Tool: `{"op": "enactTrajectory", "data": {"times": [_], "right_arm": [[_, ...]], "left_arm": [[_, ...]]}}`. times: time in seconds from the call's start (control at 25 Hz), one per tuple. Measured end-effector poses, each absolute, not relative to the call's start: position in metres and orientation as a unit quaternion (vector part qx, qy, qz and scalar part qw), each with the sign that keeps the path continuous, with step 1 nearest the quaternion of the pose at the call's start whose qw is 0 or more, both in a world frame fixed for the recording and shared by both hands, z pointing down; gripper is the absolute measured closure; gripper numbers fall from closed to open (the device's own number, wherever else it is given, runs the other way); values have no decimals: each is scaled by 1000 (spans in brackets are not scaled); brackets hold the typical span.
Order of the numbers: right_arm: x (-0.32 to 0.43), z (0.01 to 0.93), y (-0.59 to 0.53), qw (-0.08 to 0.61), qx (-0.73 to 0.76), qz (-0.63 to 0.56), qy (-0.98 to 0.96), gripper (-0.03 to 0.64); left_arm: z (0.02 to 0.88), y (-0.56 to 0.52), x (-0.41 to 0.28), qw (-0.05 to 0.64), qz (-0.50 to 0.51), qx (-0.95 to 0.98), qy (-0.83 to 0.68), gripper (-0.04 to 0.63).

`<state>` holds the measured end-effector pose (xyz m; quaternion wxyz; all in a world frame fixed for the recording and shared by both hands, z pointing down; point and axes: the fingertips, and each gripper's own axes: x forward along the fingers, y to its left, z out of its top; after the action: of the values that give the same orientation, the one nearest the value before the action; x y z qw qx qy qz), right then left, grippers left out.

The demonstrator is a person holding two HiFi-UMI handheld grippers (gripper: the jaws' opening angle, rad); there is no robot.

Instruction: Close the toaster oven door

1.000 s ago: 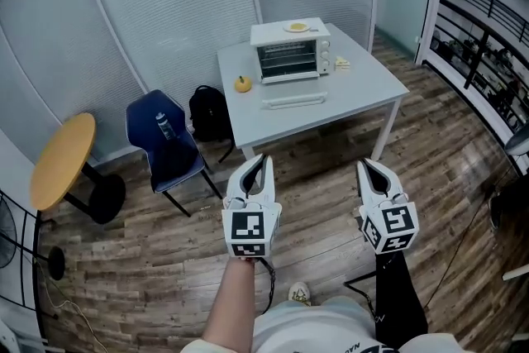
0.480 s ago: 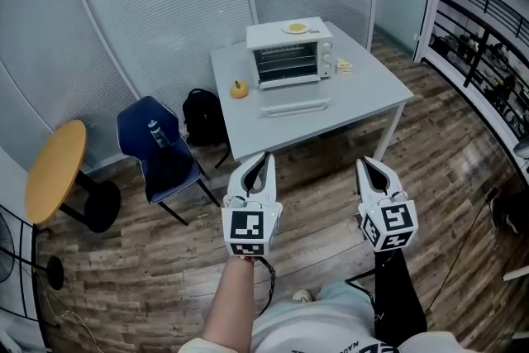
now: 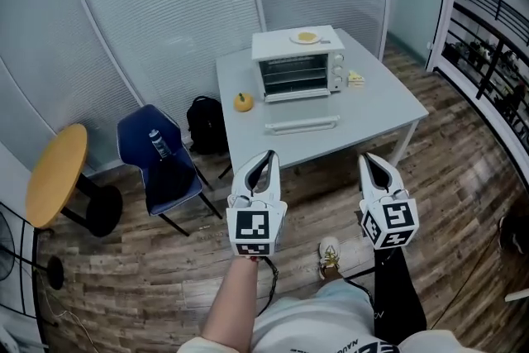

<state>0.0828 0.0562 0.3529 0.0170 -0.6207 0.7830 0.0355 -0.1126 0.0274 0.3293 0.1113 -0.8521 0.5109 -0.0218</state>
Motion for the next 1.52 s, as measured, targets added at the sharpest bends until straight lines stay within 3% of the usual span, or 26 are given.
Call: {"op": "enactTrajectory", "data": {"times": [0.88,1.52], "right_arm": [[136,331,-229,13,-564,50,824,614],[157,348,-322,17,-540,30,841,615]], "left_arm": [[327,-235,-52,93,-35,-820,564,540],[343,-314,-32,86,-55,-806,582,541]]}}
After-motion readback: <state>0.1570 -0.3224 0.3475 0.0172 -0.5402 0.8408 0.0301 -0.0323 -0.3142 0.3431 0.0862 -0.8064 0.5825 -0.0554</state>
